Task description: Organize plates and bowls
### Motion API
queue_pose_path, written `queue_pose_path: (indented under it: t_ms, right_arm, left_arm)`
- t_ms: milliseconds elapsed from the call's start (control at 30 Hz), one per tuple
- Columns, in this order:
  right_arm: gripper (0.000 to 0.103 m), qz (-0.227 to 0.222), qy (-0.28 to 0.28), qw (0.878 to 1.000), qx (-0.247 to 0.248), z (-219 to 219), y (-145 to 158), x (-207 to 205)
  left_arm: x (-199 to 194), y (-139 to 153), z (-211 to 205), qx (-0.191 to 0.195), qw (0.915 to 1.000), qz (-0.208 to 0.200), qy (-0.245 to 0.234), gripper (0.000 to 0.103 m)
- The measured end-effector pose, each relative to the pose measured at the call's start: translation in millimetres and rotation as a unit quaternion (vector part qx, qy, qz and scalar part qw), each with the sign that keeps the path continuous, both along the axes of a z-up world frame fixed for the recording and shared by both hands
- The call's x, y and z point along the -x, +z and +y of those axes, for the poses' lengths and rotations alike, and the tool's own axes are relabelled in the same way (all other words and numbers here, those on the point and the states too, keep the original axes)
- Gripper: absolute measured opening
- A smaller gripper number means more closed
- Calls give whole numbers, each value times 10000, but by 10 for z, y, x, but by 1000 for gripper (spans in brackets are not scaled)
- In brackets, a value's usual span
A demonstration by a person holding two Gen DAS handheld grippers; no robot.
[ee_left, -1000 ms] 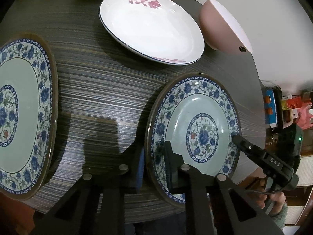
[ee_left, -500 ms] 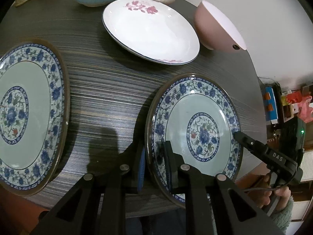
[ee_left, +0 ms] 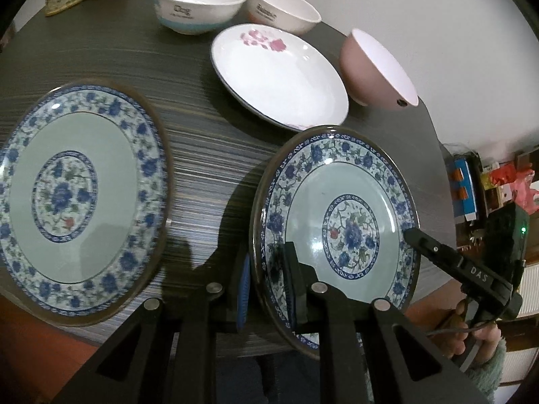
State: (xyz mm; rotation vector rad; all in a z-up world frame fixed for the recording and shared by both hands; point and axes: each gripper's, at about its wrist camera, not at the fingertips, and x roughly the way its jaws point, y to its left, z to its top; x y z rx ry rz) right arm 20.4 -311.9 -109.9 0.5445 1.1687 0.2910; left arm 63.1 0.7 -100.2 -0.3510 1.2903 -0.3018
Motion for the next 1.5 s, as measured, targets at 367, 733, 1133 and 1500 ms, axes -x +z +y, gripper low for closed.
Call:
queue_pose_path:
  t_ms: [367,733,1133,1500]
  right_arm:
    - [12,-136,210,9997,30,318,154,-64]
    - [12,-260,653,9975,-37,988,333,-325]
    - [13,-82,1114,9937,6,1814,204,-520]
    - [13,12,1280,9917,127,2167,102,-605]
  left_arm:
    - [9,130,307,-58,9996,-119,246,15]
    - [25,329,1005,-200,9956,-314,860,15]
    - [79,260,1751,-461,9870,-226,1526,16]
    - [54,33,2093,-374,9808,-132,1908,16]
